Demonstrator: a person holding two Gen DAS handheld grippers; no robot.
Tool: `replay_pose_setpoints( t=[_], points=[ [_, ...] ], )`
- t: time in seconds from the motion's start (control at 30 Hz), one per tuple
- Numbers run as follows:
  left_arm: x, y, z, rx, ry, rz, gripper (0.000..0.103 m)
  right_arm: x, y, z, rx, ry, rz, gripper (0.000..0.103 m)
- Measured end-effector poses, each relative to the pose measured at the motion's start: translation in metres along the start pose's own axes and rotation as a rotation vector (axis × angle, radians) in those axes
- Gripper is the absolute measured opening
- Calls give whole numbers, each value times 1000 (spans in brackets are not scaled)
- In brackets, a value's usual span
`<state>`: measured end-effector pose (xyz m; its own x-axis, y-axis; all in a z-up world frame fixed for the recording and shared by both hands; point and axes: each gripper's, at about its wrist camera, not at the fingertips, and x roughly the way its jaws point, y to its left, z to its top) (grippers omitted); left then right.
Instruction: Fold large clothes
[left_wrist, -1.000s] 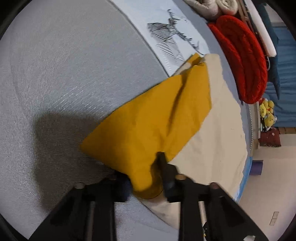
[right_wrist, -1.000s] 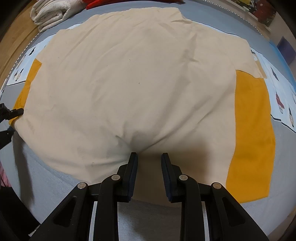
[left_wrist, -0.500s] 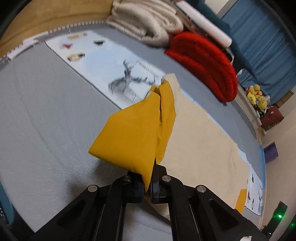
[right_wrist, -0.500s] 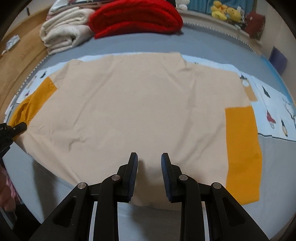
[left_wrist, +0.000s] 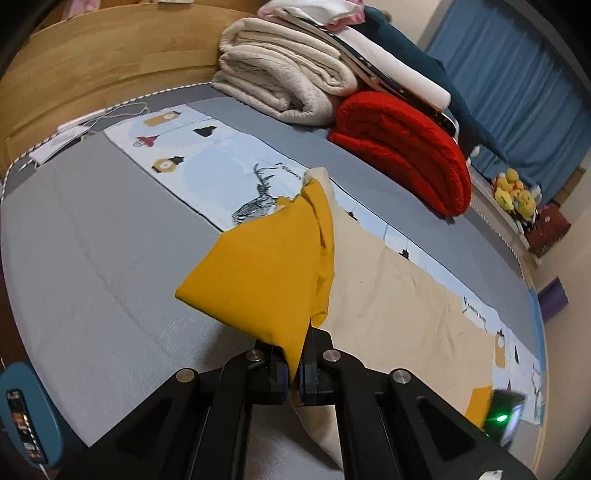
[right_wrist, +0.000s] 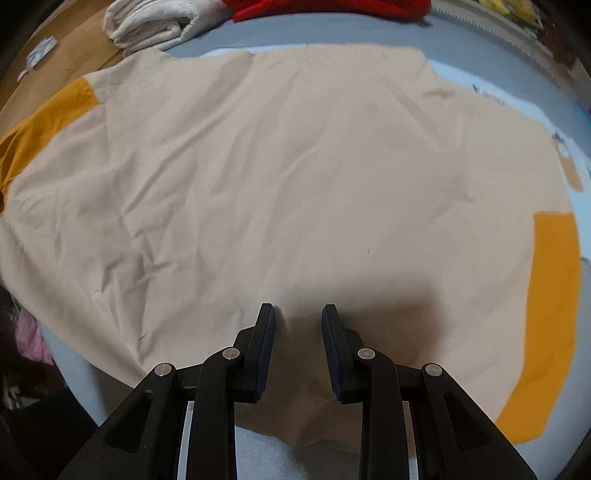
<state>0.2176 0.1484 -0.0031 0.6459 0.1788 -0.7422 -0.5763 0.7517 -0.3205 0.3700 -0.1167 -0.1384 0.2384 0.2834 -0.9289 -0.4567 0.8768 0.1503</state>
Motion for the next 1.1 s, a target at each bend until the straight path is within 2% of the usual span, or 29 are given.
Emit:
replay_pose_setpoints(
  t=[0.13, 0.27, 0.37, 0.5, 0.6, 0.67, 0.7, 0.73, 0.77, 0.83, 0.93, 1.0, 1.1],
  points=[
    [-1, -21, -4, 68, -10, -39, 2, -42, -26, 5, 45, -121, -18, 28],
    [-10, -59, -17, 195, -43, -128, 2, -94, -72, 2, 107, -256, -87, 28],
    [-19, -93, -32, 296, -61, -201, 1, -134, -112, -14, 143, -336, -150, 28],
    [-29, -159, -81, 489, -69, -320, 1, -177, -163, -52, 224, -391, -163, 28],
    [-28, -207, -132, 636, -16, -416, 1, -196, -201, -82, 266, -392, -168, 28],
    [-15, -239, -178, 763, 78, -470, 4, -203, -221, -94, 270, -390, -174, 28],
    [-6, -250, -197, 806, 153, -485, 6, -207, -228, -101, 268, -389, -183, 28],
    [2, -255, -211, 827, 223, -494, 17, -208, -233, -106, 265, -387, -188, 28],
    [18, -259, -230, 848, 382, -524, 25, -209, -240, -112, 264, -381, -185, 29],
    [28, -255, -244, 832, 534, -557, 26, -206, -250, -119, 273, -364, -168, 34],
    [9, -246, -226, 818, 486, -551, 25, -203, -261, -123, 299, -347, -122, 38],
    [-11, -237, -199, 779, 433, -558, 26, -203, -263, -123, 320, -349, -86, 39],
    [-43, -222, -160, 766, 316, -498, 26, -201, -254, -119, 311, -354, -36, 40]
  ],
)
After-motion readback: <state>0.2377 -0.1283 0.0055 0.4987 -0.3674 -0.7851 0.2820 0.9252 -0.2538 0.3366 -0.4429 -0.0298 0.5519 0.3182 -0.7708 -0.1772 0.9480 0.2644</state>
